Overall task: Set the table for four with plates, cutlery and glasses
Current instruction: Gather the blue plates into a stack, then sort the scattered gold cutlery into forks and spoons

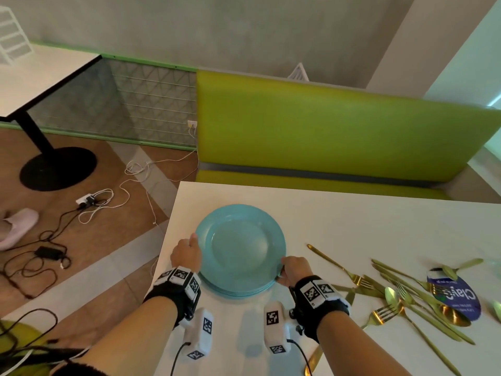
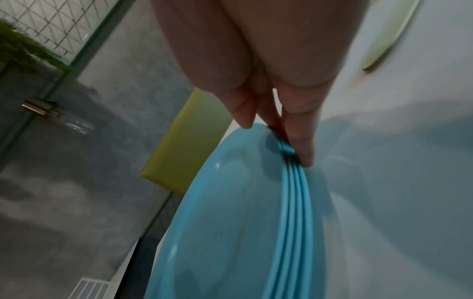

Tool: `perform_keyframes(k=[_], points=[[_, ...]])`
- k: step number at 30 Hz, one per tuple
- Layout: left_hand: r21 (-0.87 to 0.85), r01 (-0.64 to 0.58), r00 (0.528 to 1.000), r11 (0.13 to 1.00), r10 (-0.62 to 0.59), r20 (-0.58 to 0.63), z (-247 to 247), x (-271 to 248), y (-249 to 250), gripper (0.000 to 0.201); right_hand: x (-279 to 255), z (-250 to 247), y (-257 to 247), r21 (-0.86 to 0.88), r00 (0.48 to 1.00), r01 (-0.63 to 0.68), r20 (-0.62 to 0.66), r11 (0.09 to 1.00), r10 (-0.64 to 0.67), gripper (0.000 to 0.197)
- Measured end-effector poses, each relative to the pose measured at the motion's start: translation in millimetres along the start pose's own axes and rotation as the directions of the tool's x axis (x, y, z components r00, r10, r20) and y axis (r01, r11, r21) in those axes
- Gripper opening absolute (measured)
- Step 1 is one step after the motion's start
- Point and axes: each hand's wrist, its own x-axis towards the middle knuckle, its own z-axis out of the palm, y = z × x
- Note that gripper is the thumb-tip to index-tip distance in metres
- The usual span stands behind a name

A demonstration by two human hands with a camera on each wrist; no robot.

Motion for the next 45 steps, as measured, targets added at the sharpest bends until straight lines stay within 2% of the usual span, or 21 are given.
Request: perform_keyframes(k=[1, 2, 3, 4, 5, 6, 7, 8, 10, 12, 18, 24, 29, 32, 33, 36, 38, 40, 42, 44, 45], points=[[0.038, 0.016, 1.000, 0.999, -0.017, 0.019, -3.7, 4.3, 3.3, 0.048, -1.1, -0.3, -5.2, -0.154, 1.000, 0.000, 0.021, 0.988, 0.003, 0.018], [0.079, 0.014, 0.999, 0.997, -0.017, 0.036, -7.8, 9.0, 6.3, 0.044, -2.4, -3.4, -10.0, -0.211, 0.998, 0.068, 0.011, 0.975, -0.068, 0.016], [0.128, 0.005, 0.998, 0.992, -0.012, 0.056, -12.1, 14.6, 8.5, 0.039, 3.5, -2.9, -11.6, -0.426, 0.991, 0.133, 0.054, 0.895, -0.122, 0.028], [0.178, -0.005, 0.997, 0.984, -0.010, 0.082, -16.4, 20.1, 10.5, 0.035, 7.8, -0.9, -15.0, -0.559, 0.975, 0.218, 0.091, 0.800, -0.203, 0.033], [0.222, -0.022, 0.994, 0.975, -0.002, 0.107, -21.2, 24.1, 12.8, 0.033, 10.0, -0.1, -20.9, -0.675, 0.963, 0.263, 0.140, 0.689, -0.230, 0.031], [0.266, -0.048, 0.991, 0.963, 0.013, 0.133, -25.5, 28.8, 13.6, 0.032, 12.8, 1.4, -24.8, -0.737, 0.952, 0.288, 0.153, 0.612, -0.263, 0.021], [0.313, -0.085, 0.986, 0.946, 0.035, 0.162, -28.9, 33.0, 13.8, 0.032, 15.2, 2.4, -30.1, -0.766, 0.959, 0.272, 0.163, 0.582, -0.233, 0.010], [0.356, -0.118, 0.982, 0.927, 0.055, 0.183, -31.9, 36.7, 13.6, 0.033, 18.4, 2.9, -32.9, -0.781, 0.952, 0.285, 0.166, 0.556, -0.256, 0.006], [0.438, -0.162, 0.978, 0.884, 0.084, 0.193, -38.3, 42.6, 13.7, 0.033, 26.9, 6.6, -37.9, -0.814, 0.940, 0.306, 0.176, 0.494, -0.293, 0.019], [0.506, -0.199, 0.972, 0.839, 0.102, 0.214, -42.2, 48.9, 13.9, 0.033, 35.2, 8.7, -41.7, -0.809, 0.939, 0.298, 0.153, 0.507, -0.307, 0.032], [0.548, -0.193, 0.972, 0.814, 0.081, 0.221, -47.2, 62.8, 17.3, 0.037, 51.1, 10.4, -55.4, -0.783, 0.925, 0.320, 0.136, 0.534, -0.356, 0.034], [0.623, -0.207, 0.971, 0.755, 0.082, 0.223, -45.6, 67.5, 23.5, 0.036, 55.4, 11.4, -63.4, -0.787, 0.917, 0.335, 0.145, 0.519, -0.371, 0.038], [0.647, -0.183, 0.974, 0.741, 0.048, 0.221, -43.8, 70.0, 23.7, 0.032, 53.8, 9.9, -64.4, -0.744, 0.927, 0.321, 0.120, 0.586, -0.356, 0.039], [0.635, -0.144, 0.983, 0.759, 0.036, 0.180, -43.7, 69.0, 26.2, 0.030, 54.4, 11.7, -64.1, -0.723, 0.930, 0.323, 0.122, 0.611, -0.347, 0.038], [0.626, -0.139, 0.984, 0.767, 0.039, 0.172, -43.9, 66.9, 27.4, 0.030, 53.8, 11.8, -63.1, -0.691, 0.934, 0.325, 0.127, 0.645, -0.335, 0.039], [0.518, -0.058, 0.993, 0.853, -0.002, 0.115, -44.8, 61.5, 32.2, 0.029, 47.6, 12.2, -63.9, -0.655, 0.944, 0.295, 0.091, 0.696, -0.316, 0.040], [0.371, 0.051, 0.996, 0.927, -0.075, 0.050, -44.6, 55.9, 37.6, 0.025, 37.2, 9.2, -63.3, -0.566, 0.961, 0.242, 0.028, 0.788, -0.275, 0.041], [0.213, 0.116, 0.993, 0.970, -0.113, -0.025, -40.8, 49.9, 45.8, 0.029, 30.1, 4.1, -56.0, -0.520, 0.962, 0.227, -0.013, 0.824, -0.273, 0.045], [0.090, 0.099, 0.992, 0.991, -0.091, -0.087, -33.5, 39.5, 56.7, 0.042, 21.1, -5.5, -48.7, -0.362, 0.965, 0.191, -0.099, 0.912, -0.242, 0.046], [0.045, -0.008, 0.991, 0.999, 0.014, -0.133, -22.6, 29.1, 69.0, 0.047, 8.2, -16.1, -39.4, -0.159, 0.978, 0.134, -0.136, 0.978, -0.157, 0.040], [0.027, -0.075, 0.986, 0.997, 0.079, -0.144, -16.1, 22.3, 75.9, 0.048, 3.1, -22.9, -33.6, 0.019, 0.989, 0.091, -0.121, 0.996, -0.088, 0.032]])
